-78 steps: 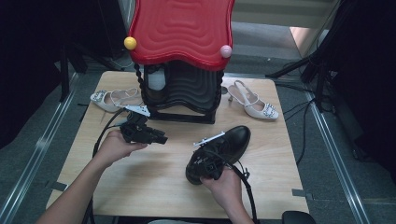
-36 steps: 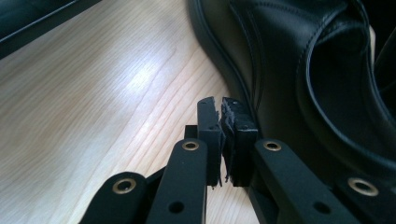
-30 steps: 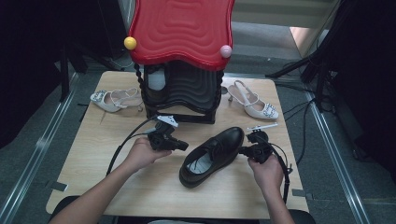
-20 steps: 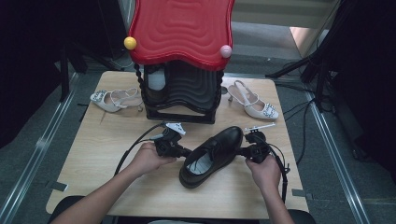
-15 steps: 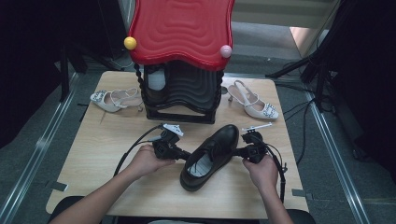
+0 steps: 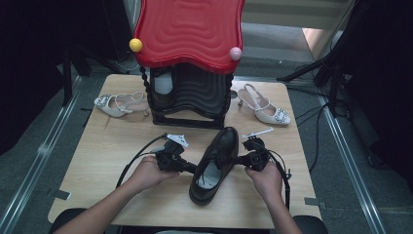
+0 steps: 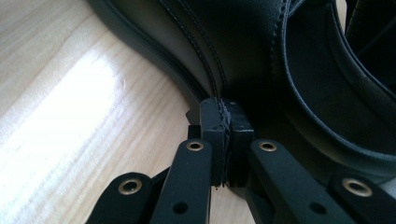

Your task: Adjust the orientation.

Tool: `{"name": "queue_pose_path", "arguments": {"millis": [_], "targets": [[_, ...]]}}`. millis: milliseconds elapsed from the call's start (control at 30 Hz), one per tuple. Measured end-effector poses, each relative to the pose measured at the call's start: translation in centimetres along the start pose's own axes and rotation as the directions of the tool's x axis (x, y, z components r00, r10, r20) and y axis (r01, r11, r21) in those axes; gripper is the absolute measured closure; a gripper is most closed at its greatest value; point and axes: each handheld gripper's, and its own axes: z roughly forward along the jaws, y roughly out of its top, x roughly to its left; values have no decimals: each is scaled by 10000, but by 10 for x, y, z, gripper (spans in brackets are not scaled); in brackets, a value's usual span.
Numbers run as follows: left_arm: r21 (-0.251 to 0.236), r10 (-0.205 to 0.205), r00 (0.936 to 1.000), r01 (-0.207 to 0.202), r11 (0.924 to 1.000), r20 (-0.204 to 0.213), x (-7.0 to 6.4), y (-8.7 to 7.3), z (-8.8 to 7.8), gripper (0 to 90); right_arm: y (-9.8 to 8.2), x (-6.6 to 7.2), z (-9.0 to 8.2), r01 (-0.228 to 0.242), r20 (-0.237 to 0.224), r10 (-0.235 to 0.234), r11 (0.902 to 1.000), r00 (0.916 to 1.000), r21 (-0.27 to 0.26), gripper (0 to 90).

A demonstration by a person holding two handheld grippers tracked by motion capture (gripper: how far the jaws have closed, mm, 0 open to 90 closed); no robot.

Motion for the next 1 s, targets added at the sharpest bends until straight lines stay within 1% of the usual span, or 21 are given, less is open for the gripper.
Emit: {"name": "queue_pose_path", "arguments": {"millis": [67,100,167,200,233,300,367,433,533,567,600,667,700,767,800,833,867,1000], "targets": [[23,12,10000,-12,10000,50,-1,-3,-1,886,1,2,2,55,-203,-54,10000,9998,17,900],[-26,-38,10000,38,10000,76,-2,-4,-1,883,2,3,3,160,-183,-159,9999,9997,63,900],[-50,-126,9999,127,9999,114,-2,-6,-1,883,3,7,5,164,-152,-163,9998,9998,67,900],[-29,-62,9999,62,10000,87,-3,-7,-1,884,4,7,5,260,-154,-259,9996,9995,79,900],[-46,-121,9998,122,9999,129,-4,-8,-2,884,4,7,6,304,-188,-303,9995,9994,76,900],[-12,-111,9999,111,9999,132,-5,-10,-2,881,5,9,8,332,-361,-329,9994,9988,97,900],[22,-95,9998,95,10000,181,-6,-11,-3,878,6,11,9,416,-346,-412,9991,9986,91,900],[44,-90,9998,90,10000,150,-7,-13,-3,873,8,14,10,500,-310,-495,9986,9983,159,900],[-63,-158,9999,158,9999,43,-7,-15,-5,874,11,18,13,607,-432,-600,9980,9973,171,900],[-142,-157,9998,155,9998,-117,-7,-16,-7,879,12,19,15,720,-483,-712,9973,9963,152,900],[-259,-192,9996,187,9995,-189,-6,-17,-8,884,14,22,16,764,-464,-755,9969,9961,179,900],[-459,-469,9987,461,9979,-176,-2,-18,-11,886,17,25,20,853,-595,-844,9963,9947,136,900],[-500,-504,9986,494,9975,-184,-1,-18,-12,886,18,28,22,845,-642,-834,9963,9944,144,900],[-543,-637,9973,616,9966,-372,2,-20,-13,886,21,32,25,969,-571,-957,9951,9938,181,900],[-545,-671,9970,649,9964,-392,2,-21,-13,885,23,35,26,1093,-556,-1082,9939,9926,159,900],[-555,-721,9969,702,9960,-323,3,-21,-14,884,24,36,27,1153,-533,-1142,9932,9920,182,900],[-583,-753,9966,732,9956,-344,3,-22,-14,884,26,37,28,1187,-545,-1175,9927,9916,194,900],[-541,-683,9968,660,9963,-413,3,-22,-15,884,33,41,32,1406,-499,-1391,9897,9890,268,900]]}}
